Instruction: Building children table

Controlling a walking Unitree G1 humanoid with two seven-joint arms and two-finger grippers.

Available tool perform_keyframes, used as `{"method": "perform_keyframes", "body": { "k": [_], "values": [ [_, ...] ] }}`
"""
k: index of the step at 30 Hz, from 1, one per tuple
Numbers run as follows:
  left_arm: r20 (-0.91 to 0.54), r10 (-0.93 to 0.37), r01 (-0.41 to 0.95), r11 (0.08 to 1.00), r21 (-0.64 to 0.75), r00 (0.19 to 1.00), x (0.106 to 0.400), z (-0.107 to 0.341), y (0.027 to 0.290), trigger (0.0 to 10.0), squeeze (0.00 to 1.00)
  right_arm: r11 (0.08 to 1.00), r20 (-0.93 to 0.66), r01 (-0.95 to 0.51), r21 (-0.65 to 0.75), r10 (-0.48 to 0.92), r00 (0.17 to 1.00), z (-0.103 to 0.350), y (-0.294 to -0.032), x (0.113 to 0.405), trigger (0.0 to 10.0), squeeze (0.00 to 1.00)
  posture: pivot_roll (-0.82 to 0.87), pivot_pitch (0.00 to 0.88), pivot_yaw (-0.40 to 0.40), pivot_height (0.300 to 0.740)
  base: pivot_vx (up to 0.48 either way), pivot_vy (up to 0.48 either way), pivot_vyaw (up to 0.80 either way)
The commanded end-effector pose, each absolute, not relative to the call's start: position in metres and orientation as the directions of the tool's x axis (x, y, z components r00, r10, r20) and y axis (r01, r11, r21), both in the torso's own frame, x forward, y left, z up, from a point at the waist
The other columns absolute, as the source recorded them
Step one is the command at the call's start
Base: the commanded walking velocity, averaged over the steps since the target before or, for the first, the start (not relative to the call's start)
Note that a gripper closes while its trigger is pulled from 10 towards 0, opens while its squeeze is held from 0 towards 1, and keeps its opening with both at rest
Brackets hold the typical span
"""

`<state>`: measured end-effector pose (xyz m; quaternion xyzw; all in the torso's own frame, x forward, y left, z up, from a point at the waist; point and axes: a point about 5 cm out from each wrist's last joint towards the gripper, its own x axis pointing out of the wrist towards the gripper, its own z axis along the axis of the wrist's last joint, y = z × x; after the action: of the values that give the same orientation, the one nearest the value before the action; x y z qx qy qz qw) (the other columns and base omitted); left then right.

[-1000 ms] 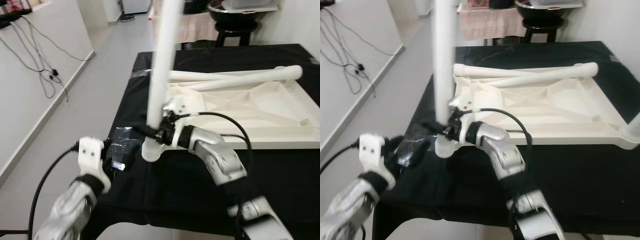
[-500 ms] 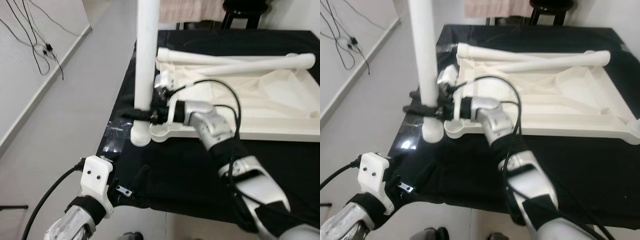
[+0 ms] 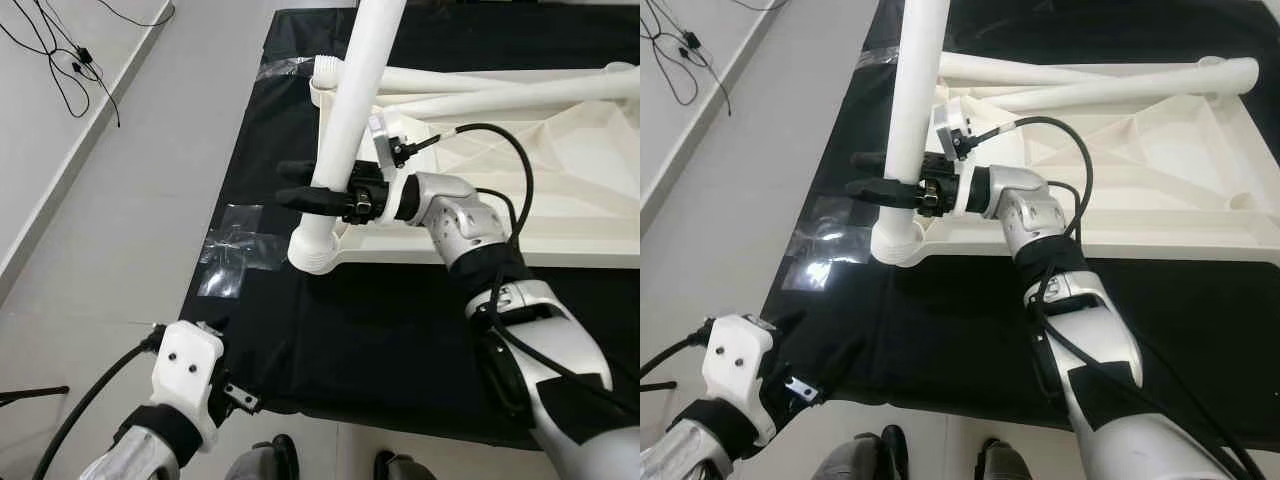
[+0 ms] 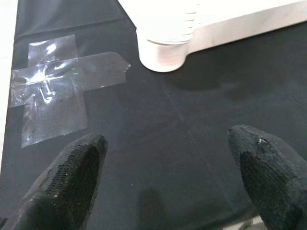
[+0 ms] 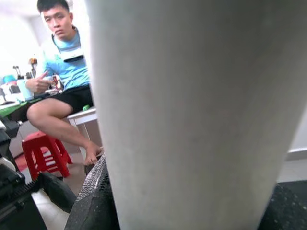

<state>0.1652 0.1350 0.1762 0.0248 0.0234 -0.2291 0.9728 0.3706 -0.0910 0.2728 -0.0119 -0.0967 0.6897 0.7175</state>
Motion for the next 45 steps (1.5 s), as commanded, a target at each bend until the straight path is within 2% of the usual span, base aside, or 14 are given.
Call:
{"method": "perform_keyframes", "body": {
  "k": [1, 7, 18, 22, 29, 32, 38, 40, 41, 43, 45],
  "values": [
    [-0.091, -0.462, 0.466, 0.884, 0.038, 0.882, 0.161, 0.173, 0.135, 10.0, 0.00, 0.017, 0.078, -0.987, -0.163, 0.997, 0.005, 0.267, -0.087, 0.370, 10.0, 0.00, 0.06, 0.314, 0.063, 0.740, 0.000, 0.000, 0.00],
    [-0.098, -0.466, 0.471, 0.881, 0.042, 0.880, 0.160, 0.173, 0.135, 10.0, 0.00, 0.042, 0.017, -0.983, -0.181, 0.999, 0.039, 0.256, -0.084, 0.372, 10.0, 0.00, 0.06, 0.306, 0.062, 0.740, 0.000, 0.000, 0.00],
    [-0.097, -0.467, 0.472, 0.880, 0.043, 0.879, 0.161, 0.173, 0.135, 10.0, 0.00, 0.032, -0.058, -0.978, -0.208, 0.997, 0.045, 0.248, -0.080, 0.373, 10.0, 0.00, 0.05, 0.312, 0.057, 0.740, 0.000, 0.000, 0.00],
    [-0.093, -0.464, 0.469, 0.882, 0.044, 0.881, 0.161, 0.174, 0.135, 10.0, 0.00, 0.065, -0.074, -0.977, -0.204, 0.994, 0.082, 0.246, -0.079, 0.376, 10.0, 0.00, 0.05, 0.319, 0.054, 0.740, 0.000, 0.000, 0.00],
    [-0.089, -0.464, 0.469, 0.882, 0.042, 0.881, 0.162, 0.175, 0.135, 10.0, 0.00, 0.038, -0.127, -0.980, -0.195, 0.990, 0.064, 0.243, -0.083, 0.376, 10.0, 0.00, 0.05, 0.326, 0.053, 0.740, 0.000, 0.000, 0.00],
    [-0.089, -0.465, 0.470, 0.882, 0.041, 0.881, 0.162, 0.175, 0.135, 10.0, 0.00, -0.018, -0.198, -0.978, -0.210, 0.980, 0.025, 0.242, -0.085, 0.374, 10.0, 0.00, 0.05, 0.331, 0.055, 0.740, 0.000, 0.000, 0.00],
    [-0.089, -0.465, 0.470, 0.882, 0.041, 0.881, 0.162, 0.175, 0.135, 10.0, 0.00, -0.049, -0.254, -0.970, -0.238, 0.967, 0.014, 0.239, -0.083, 0.373, 10.0, 0.00, 0.05, 0.333, 0.054, 0.740, 0.000, 0.000, 0.00],
    [-0.090, -0.465, 0.470, 0.882, 0.043, 0.881, 0.162, 0.176, 0.135, 10.0, 0.00, -0.162, -0.396, -0.938, -0.306, 0.918, -0.029, 0.229, -0.079, 0.367, 10.0, 0.00, 0.05, 0.335, 0.054, 0.740, 0.000, 0.000, 0.00],
    [-0.090, -0.465, 0.470, 0.882, 0.043, 0.881, 0.162, 0.176, 0.135, 10.0, 0.00, -0.162, -0.396, -0.938, -0.306, 0.918, -0.029, 0.229, -0.079, 0.367, 10.0, 0.00, 0.05, 0.335, 0.054, 0.740, 0.000, 0.000, 0.00],
    [-0.090, -0.465, 0.470, 0.882, 0.043, 0.881, 0.162, 0.176, 0.135, 10.0, 0.00, -0.253, -0.477, -0.908, -0.335, 0.876, -0.068, 0.223, -0.074, 0.361, 10.0, 0.00, 0.05, 0.336, 0.054, 0.740, 0.000, 0.000, 0.00],
    [-0.090, -0.465, 0.470, 0.882, 0.044, 0.881, 0.162, 0.176, 0.135, 10.0, 0.00, -0.282, -0.486, -0.899, -0.336, 0.869, -0.091, 0.223, -0.071, 0.359, 10.0, 0.00, 0.05, 0.336, 0.054, 0.740, 0.000, 0.000, 0.00]
  ]
}}
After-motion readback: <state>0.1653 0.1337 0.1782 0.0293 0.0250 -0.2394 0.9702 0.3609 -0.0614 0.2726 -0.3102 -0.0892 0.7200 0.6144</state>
